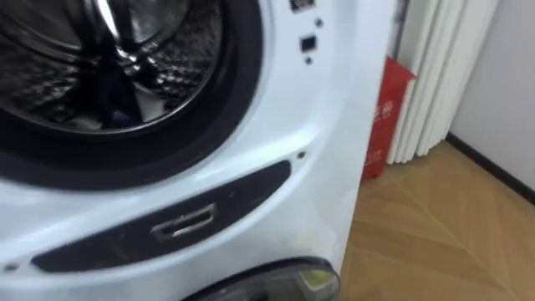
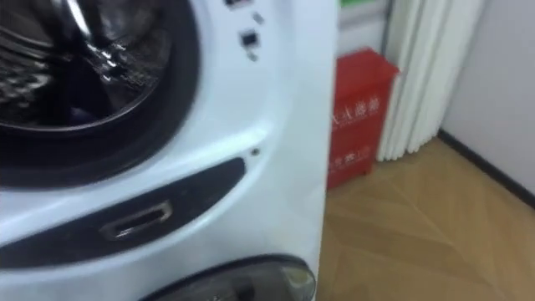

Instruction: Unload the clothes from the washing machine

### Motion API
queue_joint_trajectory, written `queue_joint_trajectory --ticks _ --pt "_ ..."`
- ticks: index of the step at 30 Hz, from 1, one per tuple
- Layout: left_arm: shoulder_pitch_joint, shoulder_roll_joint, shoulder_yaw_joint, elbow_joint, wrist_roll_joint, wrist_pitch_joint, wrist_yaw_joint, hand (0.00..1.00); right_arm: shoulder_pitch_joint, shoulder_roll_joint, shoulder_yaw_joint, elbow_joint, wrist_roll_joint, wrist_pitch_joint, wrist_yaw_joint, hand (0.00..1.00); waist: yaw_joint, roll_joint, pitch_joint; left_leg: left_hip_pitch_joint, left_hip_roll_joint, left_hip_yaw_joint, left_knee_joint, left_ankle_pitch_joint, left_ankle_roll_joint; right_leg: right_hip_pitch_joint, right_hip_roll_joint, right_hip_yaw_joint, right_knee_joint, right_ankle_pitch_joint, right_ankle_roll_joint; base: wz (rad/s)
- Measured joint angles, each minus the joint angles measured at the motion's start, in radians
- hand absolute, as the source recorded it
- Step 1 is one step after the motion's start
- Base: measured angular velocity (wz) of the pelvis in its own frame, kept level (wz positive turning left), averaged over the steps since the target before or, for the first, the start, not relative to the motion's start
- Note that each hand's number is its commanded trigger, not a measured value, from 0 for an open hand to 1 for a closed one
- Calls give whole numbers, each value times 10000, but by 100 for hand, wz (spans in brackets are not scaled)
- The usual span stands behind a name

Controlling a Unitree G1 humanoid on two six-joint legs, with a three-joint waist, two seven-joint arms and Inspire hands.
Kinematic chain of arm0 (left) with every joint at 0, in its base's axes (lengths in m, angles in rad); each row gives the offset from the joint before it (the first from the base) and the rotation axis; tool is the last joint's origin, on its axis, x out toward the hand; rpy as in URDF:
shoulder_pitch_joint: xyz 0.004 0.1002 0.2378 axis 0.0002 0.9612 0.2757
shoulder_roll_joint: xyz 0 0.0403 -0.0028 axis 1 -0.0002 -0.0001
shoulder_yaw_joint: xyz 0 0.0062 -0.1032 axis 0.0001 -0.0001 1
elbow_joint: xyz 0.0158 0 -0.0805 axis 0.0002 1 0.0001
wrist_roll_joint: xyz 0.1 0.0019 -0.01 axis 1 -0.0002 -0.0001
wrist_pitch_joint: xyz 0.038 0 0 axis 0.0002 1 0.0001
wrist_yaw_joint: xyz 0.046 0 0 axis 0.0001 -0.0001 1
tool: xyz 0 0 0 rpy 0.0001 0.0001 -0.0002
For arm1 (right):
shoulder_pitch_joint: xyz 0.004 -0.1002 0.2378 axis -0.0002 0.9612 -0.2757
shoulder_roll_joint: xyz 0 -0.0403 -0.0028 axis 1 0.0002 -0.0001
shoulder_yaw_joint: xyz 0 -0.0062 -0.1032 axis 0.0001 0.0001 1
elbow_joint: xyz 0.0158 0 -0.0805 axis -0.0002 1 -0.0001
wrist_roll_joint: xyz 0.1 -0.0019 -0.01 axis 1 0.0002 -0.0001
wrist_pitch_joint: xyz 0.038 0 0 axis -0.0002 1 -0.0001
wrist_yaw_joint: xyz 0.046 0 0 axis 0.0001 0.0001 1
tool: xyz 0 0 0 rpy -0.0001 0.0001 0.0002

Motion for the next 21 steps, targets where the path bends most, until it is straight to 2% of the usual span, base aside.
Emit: queue_joint_trajectory --ticks 2,5,7,8,10,12,13,17,21 --pt "128 -11 97 -55 6 0 0 0 -10 91 13 2 -13 169 87 0 192 -123 14 159 30 -67 -26 -19 -26 216 7 -95 -125 5 -8 17" --pt "260 -69 471 -30 100 9 3 0 -78 195 180 209 -261 354 264 0 442 -275 -27 204 75 -364 -10 -29 -42 483 -23 -404 -250 9 -22 28" --pt "284 -130 659 -4 90 116 -2 0 -99 207 641 302 -1055 431 366 0 708 -352 -16 197 78 -576 43 -27 -45 602 -69 -596 -343 -10 -37 30" --pt "291 -132 668 -9 89 150 -3 0 -121 209 833 305 -1306 458 384 0 792 -381 -2 193 80 -596 49 -26 -45 605 -69 -597 -351 -10 -38 16" --pt "309 -220 764 7 81 304 -3 0 -178 262 1369 404 -1983 588 559 0 1016 -456 99 265 81 -788 54 -26 -46 878 -121 -878 -587 -8 -42 28" --pt "380 -259 763 33 64 334 -8 0 -236 336 1720 441 -2348 701 735 0 1101 -559 134 326 71 -997 48 -26 -46 1024 -148 -1045 -755 -18 -29 34" --pt "402 -258 780 30 68 351 -12 0 -292 386 2007 435 -2564 722 777 0 1297 -546 105 330 75 -1009 47 -26 -46 1078 -149 -1084 -849 -17 -30 16" --pt "512 -273 1122 28 113 348 -12 0 -453 532 2402 440 -3061 725 896 0 1552 -696 113 331 77 -1311 48 -26 -46 1314 -175 -1385 -1028 -10 -38 22" --pt "732 -296 1139 48 -13 366 56 0 -636 530 3142 432 -3374 724 964 0 1876 -803 104 313 88 -1423 48 -26 -46 1390 -151 -1412 -1099 -13 -34 5"
